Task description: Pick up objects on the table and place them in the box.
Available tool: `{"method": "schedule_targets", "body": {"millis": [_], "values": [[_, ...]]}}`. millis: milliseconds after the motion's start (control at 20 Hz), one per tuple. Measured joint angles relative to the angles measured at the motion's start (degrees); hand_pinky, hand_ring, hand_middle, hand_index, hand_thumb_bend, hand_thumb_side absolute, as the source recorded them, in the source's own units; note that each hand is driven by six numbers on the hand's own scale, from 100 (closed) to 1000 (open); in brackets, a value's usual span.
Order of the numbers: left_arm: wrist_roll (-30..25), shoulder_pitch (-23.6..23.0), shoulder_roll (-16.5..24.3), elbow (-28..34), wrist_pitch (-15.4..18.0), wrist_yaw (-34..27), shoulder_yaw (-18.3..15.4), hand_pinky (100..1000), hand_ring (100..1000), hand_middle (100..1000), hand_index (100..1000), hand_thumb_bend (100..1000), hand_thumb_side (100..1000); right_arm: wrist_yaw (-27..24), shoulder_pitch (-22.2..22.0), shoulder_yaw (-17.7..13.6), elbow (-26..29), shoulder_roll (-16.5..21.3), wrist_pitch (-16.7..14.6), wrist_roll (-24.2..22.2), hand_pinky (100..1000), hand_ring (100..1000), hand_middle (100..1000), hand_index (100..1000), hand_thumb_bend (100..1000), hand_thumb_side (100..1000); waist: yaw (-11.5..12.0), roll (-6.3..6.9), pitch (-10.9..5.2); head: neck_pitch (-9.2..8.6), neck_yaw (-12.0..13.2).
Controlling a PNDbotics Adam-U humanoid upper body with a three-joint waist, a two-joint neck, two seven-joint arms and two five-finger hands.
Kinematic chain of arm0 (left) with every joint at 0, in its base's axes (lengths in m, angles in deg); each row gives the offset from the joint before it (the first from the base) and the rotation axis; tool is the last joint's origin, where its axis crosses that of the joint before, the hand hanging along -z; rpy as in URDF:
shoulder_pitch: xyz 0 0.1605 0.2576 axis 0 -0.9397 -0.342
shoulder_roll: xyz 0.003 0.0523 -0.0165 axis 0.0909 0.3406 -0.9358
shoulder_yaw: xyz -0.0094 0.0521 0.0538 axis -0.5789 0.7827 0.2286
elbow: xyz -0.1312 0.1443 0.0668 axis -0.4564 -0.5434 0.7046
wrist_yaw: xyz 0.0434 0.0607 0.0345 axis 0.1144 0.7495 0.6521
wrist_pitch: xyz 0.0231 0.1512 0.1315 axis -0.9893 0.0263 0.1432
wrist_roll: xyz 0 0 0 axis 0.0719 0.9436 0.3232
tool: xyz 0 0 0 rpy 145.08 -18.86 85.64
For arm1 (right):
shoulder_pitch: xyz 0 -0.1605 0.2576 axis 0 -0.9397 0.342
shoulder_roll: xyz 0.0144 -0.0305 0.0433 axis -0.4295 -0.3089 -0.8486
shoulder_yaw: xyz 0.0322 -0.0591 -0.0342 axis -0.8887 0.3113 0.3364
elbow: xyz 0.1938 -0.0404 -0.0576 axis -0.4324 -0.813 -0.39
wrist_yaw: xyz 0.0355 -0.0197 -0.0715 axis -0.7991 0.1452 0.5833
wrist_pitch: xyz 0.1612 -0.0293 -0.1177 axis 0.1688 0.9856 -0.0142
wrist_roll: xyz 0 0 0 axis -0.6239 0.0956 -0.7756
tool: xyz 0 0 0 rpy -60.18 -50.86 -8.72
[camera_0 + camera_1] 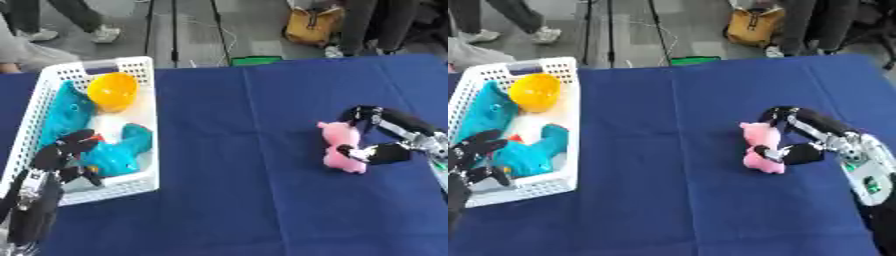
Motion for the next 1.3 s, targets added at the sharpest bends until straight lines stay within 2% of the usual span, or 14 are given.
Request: {"method": "schedule_targets", "body": {"millis": [250, 500, 700, 800, 850, 1000, 1050, 1200, 1250, 1300], "values": [[-0.1, 0.0, 0.0, 0.0, 0.0, 0.0, 0.0, 448, 860, 836, 736, 280, 1000, 4.3, 0.3, 0.1, -1.6, 0.0, -0.8, 2.1, 672, 815, 866, 866, 469, 584, 0.0, 0.01, 0.00, 0.00, 0.0], [-0.1, 0.0, 0.0, 0.0, 0.1, 0.0, 0.0, 448, 860, 836, 736, 280, 1000, 9.9, 1.0, 0.1, -2.5, -0.2, -0.6, 6.7, 665, 808, 859, 863, 456, 572, 0.1, 0.15, 0.00, 0.00, -0.1], [-0.1, 0.0, 0.0, 0.0, 0.1, 0.0, 0.0, 448, 861, 836, 736, 280, 1000, 11.7, 1.3, 0.0, -2.6, -0.2, -0.6, 9.0, 666, 808, 860, 865, 468, 575, 0.1, 0.19, 0.00, 0.00, -0.2], [-0.1, 0.0, 0.0, 0.0, 0.1, 0.0, 0.0, 448, 861, 836, 736, 280, 1000, 11.9, 1.3, 0.1, -2.6, -0.2, -0.8, 9.3, 671, 811, 863, 868, 483, 586, 0.1, 0.19, 0.00, 0.00, -0.2], [-0.1, 0.0, 0.0, 0.0, 0.1, 0.0, 0.0, 449, 861, 836, 737, 281, 1000, 12.1, 1.3, 0.2, -2.6, -0.2, -0.9, 9.3, 688, 821, 876, 884, 572, 615, 0.1, 0.19, 0.00, 0.00, -0.3], [-0.2, 0.0, 0.0, 0.0, 0.1, 0.0, 0.0, 449, 861, 836, 737, 280, 1000, 13.2, 1.3, 0.9, -3.3, -0.2, -2.1, 8.2, 687, 821, 882, 888, 592, 594, 0.1, 0.17, 0.00, 0.00, -0.3], [-0.2, 0.0, 0.0, 0.0, 0.1, 0.0, 0.0, 449, 861, 836, 737, 280, 1000, 13.7, 1.3, 1.0, -3.4, -0.2, -2.5, 7.7, 657, 809, 880, 888, 575, 524, 0.1, 0.15, 0.00, 0.00, -0.3], [-0.2, 0.0, 0.0, 0.0, 0.1, 0.0, 0.0, 449, 861, 836, 737, 280, 1000, 15.0, 1.7, 1.1, -3.8, -0.2, -3.6, 6.3, 652, 806, 880, 887, 571, 512, 0.2, 0.10, 0.00, 0.00, -0.3], [-0.2, 0.0, 0.0, 0.0, 0.2, 0.0, 0.0, 449, 861, 836, 737, 280, 1000, 15.2, 1.8, 1.1, -3.9, -0.2, -3.9, 6.0, 553, 751, 875, 883, 500, 317, 0.2, 0.09, 0.00, 0.00, -0.3], [-0.2, 0.0, 0.0, 0.0, 0.2, 0.0, 0.0, 449, 861, 836, 737, 280, 1000, 15.2, 1.8, 1.1, -4.0, -0.2, -4.1, 5.7, 553, 751, 875, 883, 500, 317, 0.2, 0.06, -0.02, 0.00, -0.3]]}}
